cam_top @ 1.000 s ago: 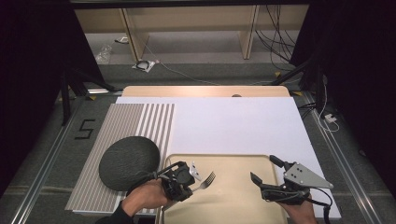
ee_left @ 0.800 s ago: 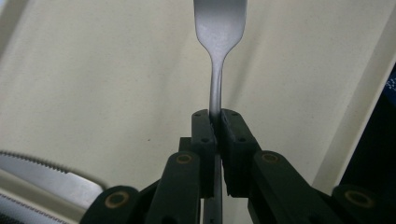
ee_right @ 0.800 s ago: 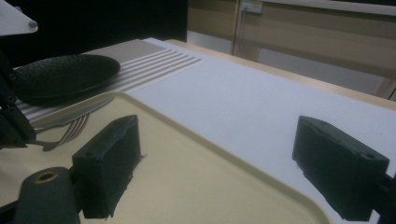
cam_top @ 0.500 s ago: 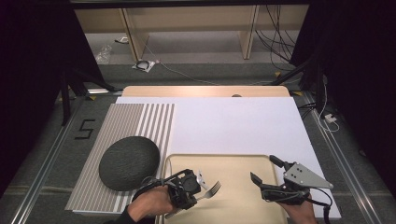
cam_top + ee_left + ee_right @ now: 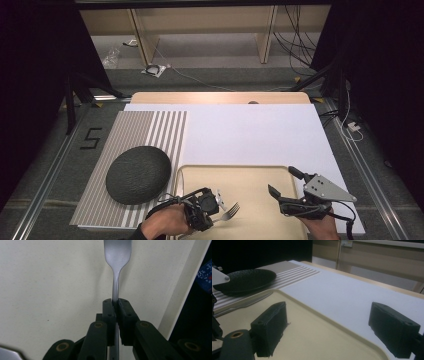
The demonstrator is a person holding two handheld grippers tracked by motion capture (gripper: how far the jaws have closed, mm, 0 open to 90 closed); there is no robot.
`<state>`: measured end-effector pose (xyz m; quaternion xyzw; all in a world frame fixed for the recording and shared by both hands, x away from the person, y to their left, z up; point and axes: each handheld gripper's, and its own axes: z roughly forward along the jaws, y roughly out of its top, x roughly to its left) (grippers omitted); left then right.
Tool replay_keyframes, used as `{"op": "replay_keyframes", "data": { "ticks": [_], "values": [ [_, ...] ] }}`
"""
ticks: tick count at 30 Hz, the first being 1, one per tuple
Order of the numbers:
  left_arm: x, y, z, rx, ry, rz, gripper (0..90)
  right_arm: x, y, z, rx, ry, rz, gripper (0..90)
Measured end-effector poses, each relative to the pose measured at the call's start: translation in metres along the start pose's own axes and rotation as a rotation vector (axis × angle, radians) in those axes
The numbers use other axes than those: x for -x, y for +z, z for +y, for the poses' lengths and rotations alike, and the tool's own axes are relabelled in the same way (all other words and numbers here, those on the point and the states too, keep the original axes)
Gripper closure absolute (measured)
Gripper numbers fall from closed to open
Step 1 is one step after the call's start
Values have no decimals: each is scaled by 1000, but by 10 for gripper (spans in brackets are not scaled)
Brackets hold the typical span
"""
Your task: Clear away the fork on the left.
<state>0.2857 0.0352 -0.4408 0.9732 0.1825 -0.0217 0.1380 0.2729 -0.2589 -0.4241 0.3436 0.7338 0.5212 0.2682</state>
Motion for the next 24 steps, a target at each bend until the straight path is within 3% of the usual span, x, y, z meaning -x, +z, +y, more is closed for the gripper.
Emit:
{"op": "replay_keyframes", "data": {
  "ticks": [10,16,19,21,22,24],
  "values": [
    [1,11,-1,-47,0,-25,838,0,0,0,1,0,0,161],
    [1,12,-2,-49,6,-27,830,0,0,0,0,1,1,162],
    [2,9,-2,-23,8,-26,728,0,0,0,0,-1,1,162],
    [2,7,-2,-14,14,-22,727,0,0,0,4,1,1,162],
    [4,2,-1,22,23,-19,723,0,0,0,1,-1,1,161],
    [7,0,0,47,39,-15,735,0,0,0,3,0,0,162]
  ]
}}
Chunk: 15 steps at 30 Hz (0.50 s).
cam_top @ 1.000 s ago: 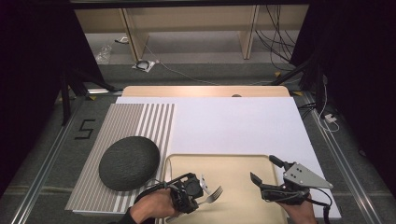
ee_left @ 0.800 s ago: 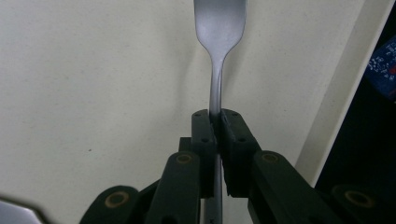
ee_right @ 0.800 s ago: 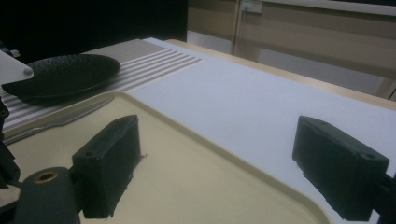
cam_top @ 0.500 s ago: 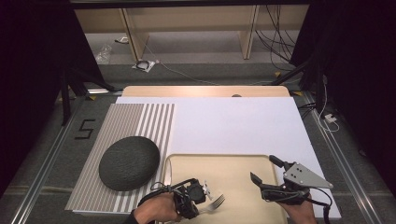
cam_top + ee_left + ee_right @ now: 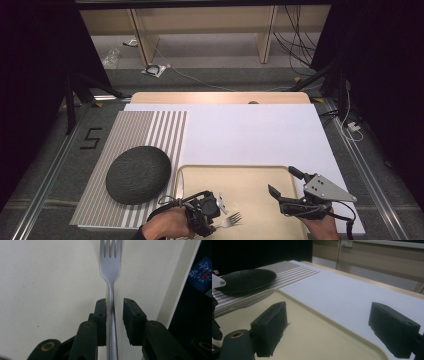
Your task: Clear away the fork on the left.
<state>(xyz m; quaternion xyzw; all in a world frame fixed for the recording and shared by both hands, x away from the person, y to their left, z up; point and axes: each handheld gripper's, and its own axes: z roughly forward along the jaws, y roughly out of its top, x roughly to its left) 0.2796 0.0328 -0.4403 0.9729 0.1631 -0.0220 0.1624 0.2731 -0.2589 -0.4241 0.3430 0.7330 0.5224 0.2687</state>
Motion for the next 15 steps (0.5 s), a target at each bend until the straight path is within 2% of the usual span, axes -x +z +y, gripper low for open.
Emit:
{"op": "replay_keyframes", "data": {
  "ticks": [6,9,15],
  "values": [
    [4,4,1,50,34,14,882,0,-1,0,-10,-5,-2,162],
    [7,7,1,49,56,16,891,0,-1,0,-10,-5,-2,162],
    [10,16,1,44,63,17,892,0,-1,0,-10,-5,-1,162]
  ]
}}
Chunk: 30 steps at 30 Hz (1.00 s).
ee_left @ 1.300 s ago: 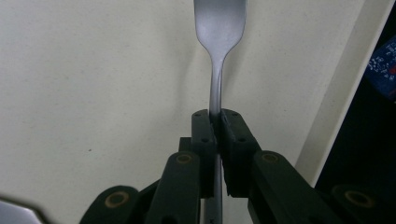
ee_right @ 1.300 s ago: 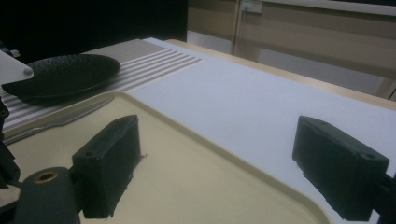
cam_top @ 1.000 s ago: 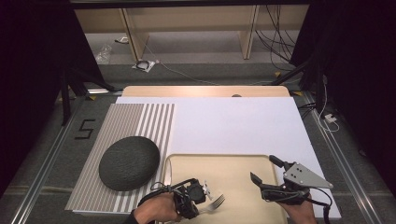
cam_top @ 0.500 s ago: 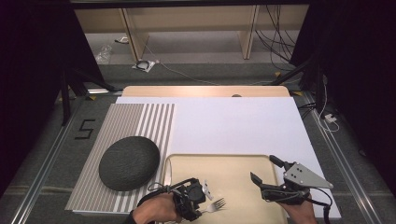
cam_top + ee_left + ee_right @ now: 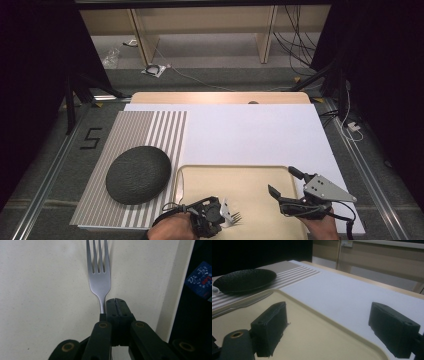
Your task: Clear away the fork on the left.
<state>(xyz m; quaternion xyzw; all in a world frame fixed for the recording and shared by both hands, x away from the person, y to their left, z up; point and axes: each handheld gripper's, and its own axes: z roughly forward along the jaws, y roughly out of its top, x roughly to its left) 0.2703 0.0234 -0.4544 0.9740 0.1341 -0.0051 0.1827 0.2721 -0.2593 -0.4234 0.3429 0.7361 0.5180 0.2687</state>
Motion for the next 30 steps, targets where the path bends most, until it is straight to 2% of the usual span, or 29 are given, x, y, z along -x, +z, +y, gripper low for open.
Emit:
{"op": "replay_keyframes", "data": {
  "ticks": [6,23,25,30],
  "values": [
    [2,5,-1,-17,5,-5,892,0,0,0,2,0,0,162],
    [-5,4,-6,2,-1,13,892,0,1,0,9,-1,0,162],
    [-8,4,-8,14,-24,26,892,0,1,0,8,0,0,162],
    [-15,2,-13,19,-43,43,893,0,1,0,11,0,1,162]
  ]
}}
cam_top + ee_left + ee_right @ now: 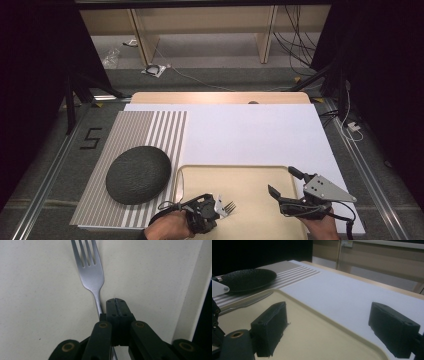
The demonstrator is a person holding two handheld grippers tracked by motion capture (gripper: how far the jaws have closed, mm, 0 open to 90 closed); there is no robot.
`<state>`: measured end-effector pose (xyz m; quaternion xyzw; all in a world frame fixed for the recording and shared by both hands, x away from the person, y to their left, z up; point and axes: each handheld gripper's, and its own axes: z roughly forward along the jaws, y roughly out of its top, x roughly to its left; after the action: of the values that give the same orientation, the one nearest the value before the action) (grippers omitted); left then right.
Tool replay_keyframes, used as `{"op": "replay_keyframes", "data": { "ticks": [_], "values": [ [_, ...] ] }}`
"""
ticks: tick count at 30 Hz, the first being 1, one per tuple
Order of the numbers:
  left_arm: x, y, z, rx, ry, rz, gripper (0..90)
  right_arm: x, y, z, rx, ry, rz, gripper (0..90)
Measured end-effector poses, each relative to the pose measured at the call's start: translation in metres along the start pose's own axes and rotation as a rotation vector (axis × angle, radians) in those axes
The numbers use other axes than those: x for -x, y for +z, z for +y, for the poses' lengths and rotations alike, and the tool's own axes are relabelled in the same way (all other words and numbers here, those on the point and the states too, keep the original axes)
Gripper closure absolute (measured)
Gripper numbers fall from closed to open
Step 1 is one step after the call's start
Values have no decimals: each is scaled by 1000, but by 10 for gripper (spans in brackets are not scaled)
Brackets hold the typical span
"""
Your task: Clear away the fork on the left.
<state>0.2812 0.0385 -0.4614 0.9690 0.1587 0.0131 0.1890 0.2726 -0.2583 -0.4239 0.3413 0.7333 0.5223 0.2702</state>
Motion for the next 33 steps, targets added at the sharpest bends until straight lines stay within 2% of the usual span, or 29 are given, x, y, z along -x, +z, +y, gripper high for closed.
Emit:
{"op": "replay_keyframes", "data": {
  "ticks": [21,33],
  "values": [
    [-24,-8,-20,24,-90,35,893,0,0,0,-2,4,2,162],
    [-34,-11,-29,28,-122,51,893,0,0,0,-4,1,1,162]
  ]
}}
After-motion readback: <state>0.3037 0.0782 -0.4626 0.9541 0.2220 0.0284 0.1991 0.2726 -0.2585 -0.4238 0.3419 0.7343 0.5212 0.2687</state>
